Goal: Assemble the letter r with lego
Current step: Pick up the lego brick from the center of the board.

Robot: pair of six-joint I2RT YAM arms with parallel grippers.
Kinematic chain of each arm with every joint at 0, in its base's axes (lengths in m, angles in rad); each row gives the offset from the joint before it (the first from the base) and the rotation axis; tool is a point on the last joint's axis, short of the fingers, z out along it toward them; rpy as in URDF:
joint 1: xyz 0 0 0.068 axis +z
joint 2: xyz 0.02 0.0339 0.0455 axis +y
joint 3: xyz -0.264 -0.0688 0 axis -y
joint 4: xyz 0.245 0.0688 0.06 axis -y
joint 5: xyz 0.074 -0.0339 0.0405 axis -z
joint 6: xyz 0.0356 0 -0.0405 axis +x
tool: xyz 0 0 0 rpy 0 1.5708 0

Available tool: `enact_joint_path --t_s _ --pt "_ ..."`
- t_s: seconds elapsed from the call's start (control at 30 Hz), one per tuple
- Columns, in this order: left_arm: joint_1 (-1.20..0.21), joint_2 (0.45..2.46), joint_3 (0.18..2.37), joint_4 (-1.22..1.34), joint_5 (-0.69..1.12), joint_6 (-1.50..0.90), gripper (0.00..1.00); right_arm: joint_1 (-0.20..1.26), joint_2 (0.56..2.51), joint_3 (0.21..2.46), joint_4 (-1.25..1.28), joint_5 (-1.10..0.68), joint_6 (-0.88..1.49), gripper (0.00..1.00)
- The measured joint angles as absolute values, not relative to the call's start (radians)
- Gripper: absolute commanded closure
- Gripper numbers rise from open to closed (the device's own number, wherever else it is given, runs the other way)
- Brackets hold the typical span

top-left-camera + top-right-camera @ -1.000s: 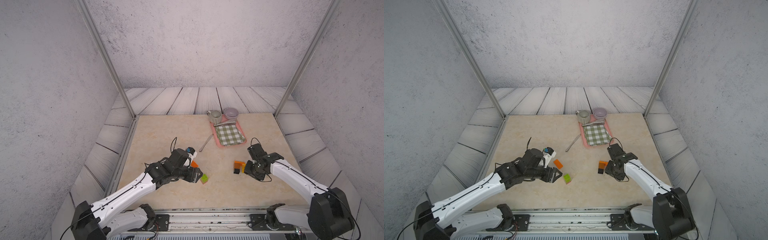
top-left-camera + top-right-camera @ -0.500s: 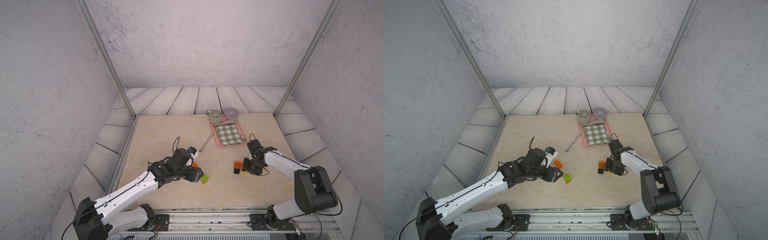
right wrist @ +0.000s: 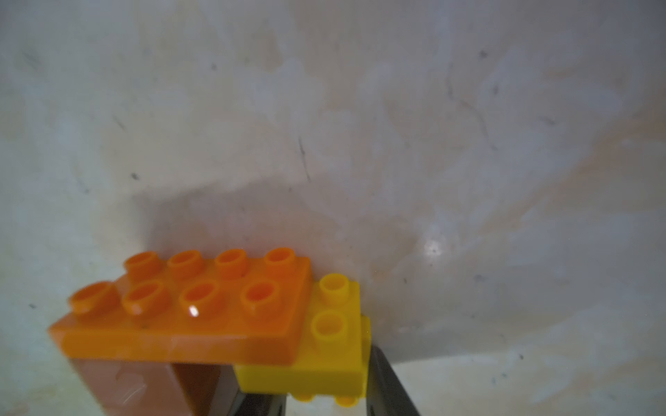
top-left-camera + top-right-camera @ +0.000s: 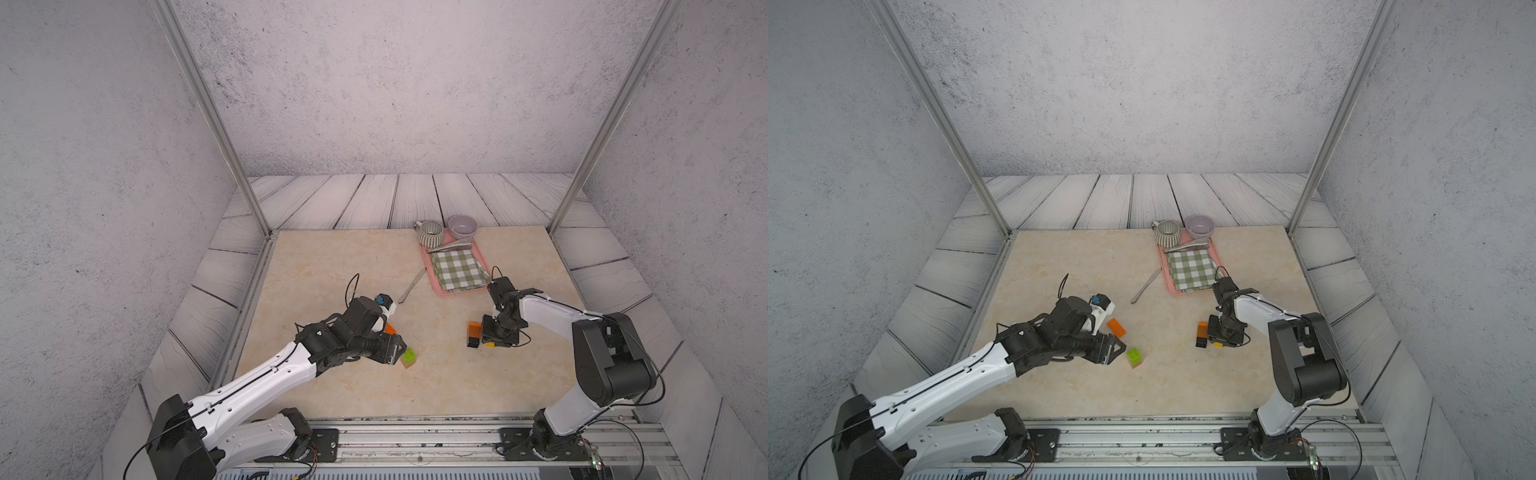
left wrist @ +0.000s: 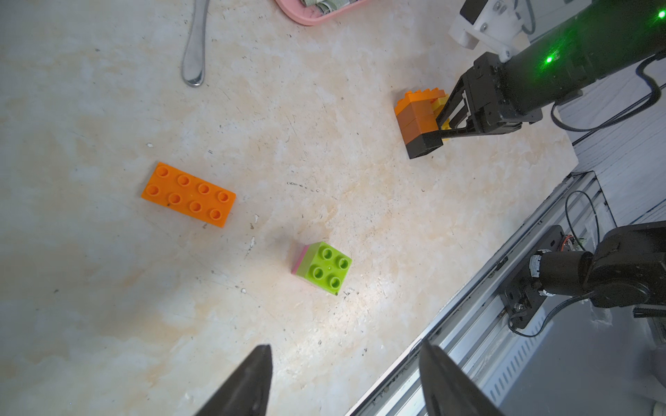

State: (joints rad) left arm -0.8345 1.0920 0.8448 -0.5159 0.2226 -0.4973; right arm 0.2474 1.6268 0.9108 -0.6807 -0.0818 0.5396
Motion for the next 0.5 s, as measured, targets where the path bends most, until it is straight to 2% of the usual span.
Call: enact_joint_path --t_s 0.13,0.27,0.37,0.5 --pt "-0.833 1.087 0.844 -0.511 0.220 -0.504 0.31 0.247 1.612 0.912 -0.710 -0.042 0.546 0.73" --pt "-0.796 1.113 0.844 -0.461 0.257 -0.535 0.33 0.268 1.459 0.903 -0.763 0.012 0.544 0.74" --pt "-0.701 1.195 0.839 -0.369 0.327 -0.588 0.34 0.379 1.348 0.953 -0.804 0.041 0.540 0.74" --pt "-0.580 1.306 0.841 -0.323 0.376 -0.633 0.34 0.613 1.404 1.075 -0.788 0.012 0.499 0.74"
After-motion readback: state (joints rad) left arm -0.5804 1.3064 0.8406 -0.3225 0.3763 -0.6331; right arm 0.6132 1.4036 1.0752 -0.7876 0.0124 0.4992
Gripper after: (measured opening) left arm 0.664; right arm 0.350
